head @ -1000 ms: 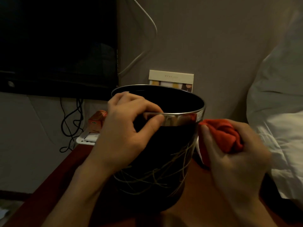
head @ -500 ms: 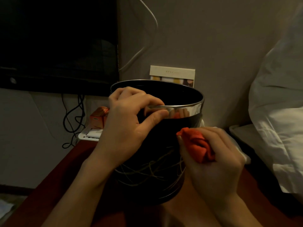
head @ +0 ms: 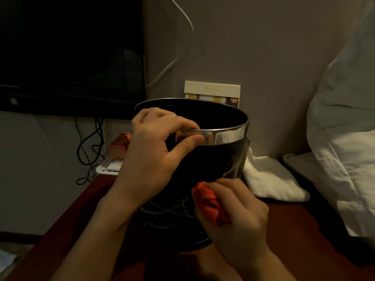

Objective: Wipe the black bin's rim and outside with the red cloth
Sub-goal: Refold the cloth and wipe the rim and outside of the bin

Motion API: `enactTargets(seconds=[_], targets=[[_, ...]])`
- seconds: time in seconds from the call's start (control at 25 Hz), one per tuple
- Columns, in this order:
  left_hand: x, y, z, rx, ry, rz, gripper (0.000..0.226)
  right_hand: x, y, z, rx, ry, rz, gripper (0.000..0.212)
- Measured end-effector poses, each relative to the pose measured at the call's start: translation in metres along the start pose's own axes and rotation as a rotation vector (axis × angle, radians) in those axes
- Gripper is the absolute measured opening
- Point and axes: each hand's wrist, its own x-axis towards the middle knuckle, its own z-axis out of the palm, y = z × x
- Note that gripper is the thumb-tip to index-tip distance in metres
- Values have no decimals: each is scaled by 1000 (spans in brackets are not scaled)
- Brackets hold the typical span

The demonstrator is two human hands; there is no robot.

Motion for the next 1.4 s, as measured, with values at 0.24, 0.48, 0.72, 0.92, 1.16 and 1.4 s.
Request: enactTargets(seconds=[0.24, 0.48, 0.72, 0.92, 1.16, 1.4], targets=[[2, -4, -3, -8, -31, -71, 11, 11, 7, -10, 44, 50, 83, 22], [0, 14, 6, 100, -40, -12, 26, 2, 2, 2, 78, 21, 52, 18], [-2, 15, 9, 13, -39, -16, 29, 40, 14, -37, 60, 131, 174, 23], [-1, 7, 3, -26, -44, -88, 15, 15, -2, -13, 96, 18, 125, 19], [0, 2, -3, -45, -60, -173, 9, 21, 2, -17, 86, 79, 128, 17], [0, -4, -4, -86, -28, -178, 9, 7, 0, -6, 73, 45, 89, 22]])
